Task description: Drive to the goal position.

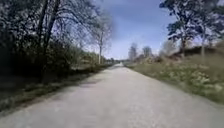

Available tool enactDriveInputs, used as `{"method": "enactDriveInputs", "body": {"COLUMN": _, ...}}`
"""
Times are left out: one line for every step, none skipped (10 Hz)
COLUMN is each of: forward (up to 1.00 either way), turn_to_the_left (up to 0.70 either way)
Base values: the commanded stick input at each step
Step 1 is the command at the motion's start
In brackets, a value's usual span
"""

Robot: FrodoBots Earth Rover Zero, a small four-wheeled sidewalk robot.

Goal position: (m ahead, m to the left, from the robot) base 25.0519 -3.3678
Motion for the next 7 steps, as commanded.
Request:
{"method": "enactDriveInputs", "body": {"forward": 0.85, "turn_to_the_left": 0.00}}
{"method": "enactDriveInputs", "body": {"forward": 0.85, "turn_to_the_left": 0.00}}
{"method": "enactDriveInputs", "body": {"forward": 0.85, "turn_to_the_left": 0.00}}
{"method": "enactDriveInputs", "body": {"forward": 0.85, "turn_to_the_left": 0.00}}
{"method": "enactDriveInputs", "body": {"forward": 0.85, "turn_to_the_left": 0.00}}
{"method": "enactDriveInputs", "body": {"forward": 0.85, "turn_to_the_left": 0.00}}
{"method": "enactDriveInputs", "body": {"forward": 0.85, "turn_to_the_left": 0.00}}
